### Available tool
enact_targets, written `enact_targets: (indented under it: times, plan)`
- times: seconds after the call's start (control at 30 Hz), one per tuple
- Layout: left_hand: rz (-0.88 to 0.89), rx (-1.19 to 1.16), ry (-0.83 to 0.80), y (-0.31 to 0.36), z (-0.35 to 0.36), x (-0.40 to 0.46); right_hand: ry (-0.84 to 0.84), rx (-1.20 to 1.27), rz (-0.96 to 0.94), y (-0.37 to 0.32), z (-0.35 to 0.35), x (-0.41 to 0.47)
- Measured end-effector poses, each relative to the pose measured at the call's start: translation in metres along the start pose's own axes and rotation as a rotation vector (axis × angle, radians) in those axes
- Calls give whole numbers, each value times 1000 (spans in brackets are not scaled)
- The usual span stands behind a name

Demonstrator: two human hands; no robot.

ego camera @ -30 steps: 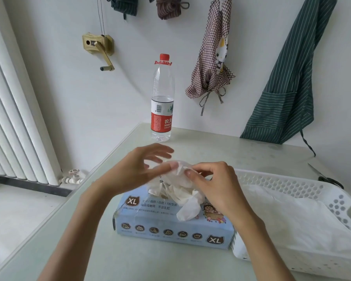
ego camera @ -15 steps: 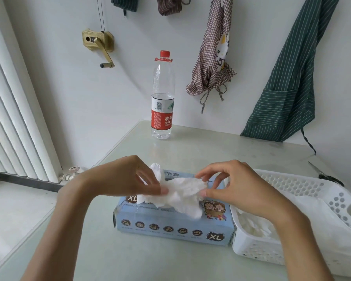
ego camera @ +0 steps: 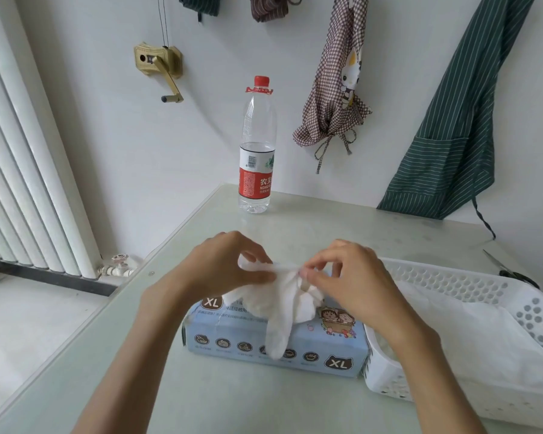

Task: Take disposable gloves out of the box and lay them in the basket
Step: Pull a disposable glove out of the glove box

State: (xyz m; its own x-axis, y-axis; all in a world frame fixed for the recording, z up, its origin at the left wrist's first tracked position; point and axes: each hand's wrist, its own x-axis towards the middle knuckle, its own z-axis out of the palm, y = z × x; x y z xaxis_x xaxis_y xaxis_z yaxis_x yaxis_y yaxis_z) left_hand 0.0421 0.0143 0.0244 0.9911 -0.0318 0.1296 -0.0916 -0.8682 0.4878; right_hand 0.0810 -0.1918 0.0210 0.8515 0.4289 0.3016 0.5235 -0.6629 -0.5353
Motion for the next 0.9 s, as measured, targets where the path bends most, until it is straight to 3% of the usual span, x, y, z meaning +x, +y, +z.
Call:
enact_targets:
  times: [0.1,0.17,0.3,0.4,0.5,0.63,0.77,0.9]
  plan:
    - [-8,-146,191,5,0,4,198,291,5,-6,2,5]
    - [-27,-265,288,6,0,5,149,389,43,-10,-3,4]
    - [-74,-407,387,2,3,7,-68,155,188,-3,-14,-4]
    - [-117,-423,387,-3,5,8,-75,-43,174,-7,-18,-10]
    - [-173,-269,287,-12,5,9,-71,-85,187,-7,-24,-12]
    - [-182,-147,143,-22,-3,6,-192,-40,281,4,-25,-9]
    - [-126,-95,-10,-21,-12,-1,-97,43,268,12,-15,-3]
    - [-121,29,-298,-15,-19,-13,-67,69,166,13,-13,-4]
